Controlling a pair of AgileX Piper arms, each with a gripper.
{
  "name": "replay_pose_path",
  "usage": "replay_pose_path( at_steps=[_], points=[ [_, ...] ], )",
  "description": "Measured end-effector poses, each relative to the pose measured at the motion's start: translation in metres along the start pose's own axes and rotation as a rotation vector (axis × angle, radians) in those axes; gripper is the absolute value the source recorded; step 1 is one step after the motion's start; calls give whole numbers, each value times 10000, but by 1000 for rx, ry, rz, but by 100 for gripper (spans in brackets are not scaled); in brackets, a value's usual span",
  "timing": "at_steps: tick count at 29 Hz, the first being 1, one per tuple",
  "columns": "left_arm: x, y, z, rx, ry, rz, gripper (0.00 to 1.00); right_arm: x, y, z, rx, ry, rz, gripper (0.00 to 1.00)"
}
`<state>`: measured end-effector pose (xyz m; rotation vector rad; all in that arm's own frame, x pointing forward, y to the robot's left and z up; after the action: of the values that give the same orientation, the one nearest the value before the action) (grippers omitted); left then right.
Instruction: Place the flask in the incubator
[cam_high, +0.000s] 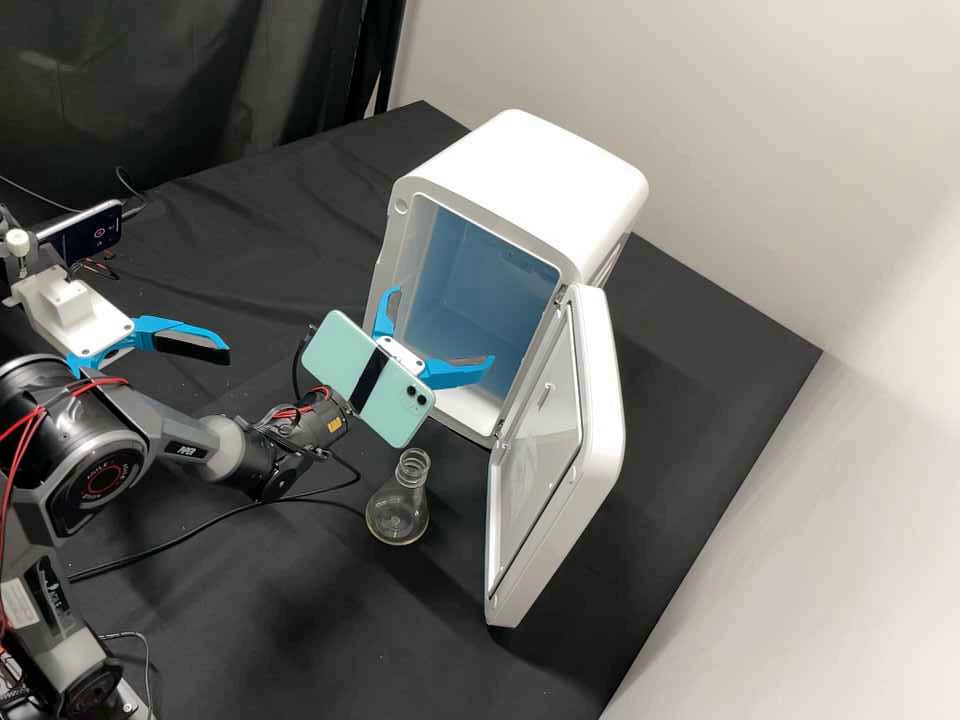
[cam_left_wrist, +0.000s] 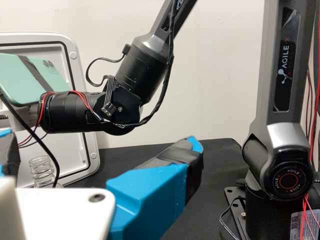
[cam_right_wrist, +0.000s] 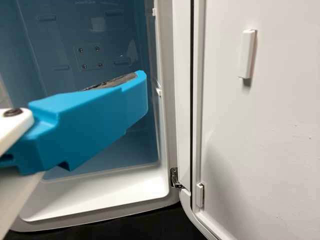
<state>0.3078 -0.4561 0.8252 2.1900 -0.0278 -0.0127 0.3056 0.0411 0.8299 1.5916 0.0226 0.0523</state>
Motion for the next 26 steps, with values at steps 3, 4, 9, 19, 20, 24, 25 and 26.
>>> replay_pose_path(
  at_steps=[3, 4, 9, 19, 20, 24, 25, 26],
  points=[
    [0, 0, 0, 0, 0, 0, 100, 0, 0, 0, 0, 0, 0, 100],
    [0, 0, 0, 0, 0, 0, 100, 0, 0, 0, 0, 0, 0, 100],
    [0, 0, 1, 1, -1, 0, 100, 0, 0, 0, 0, 0, 0, 100],
    [-70, -148, -159, -53, -27, -68, 100, 0, 0, 0, 0, 0, 0, 100],
    [-101, -179, -191, -55, -15, -80, 100, 0, 0, 0, 0, 0, 0, 100],
    [-204, -255, -348, -62, 46, -112, 100, 0, 0, 0, 0, 0, 0, 100],
    [-232, -280, -391, -65, 63, -122, 100, 0, 0, 0, 0, 0, 0, 100],
    [-262, -301, -447, -68, 84, -131, 100, 0, 0, 0, 0, 0, 0, 100]
  ],
)
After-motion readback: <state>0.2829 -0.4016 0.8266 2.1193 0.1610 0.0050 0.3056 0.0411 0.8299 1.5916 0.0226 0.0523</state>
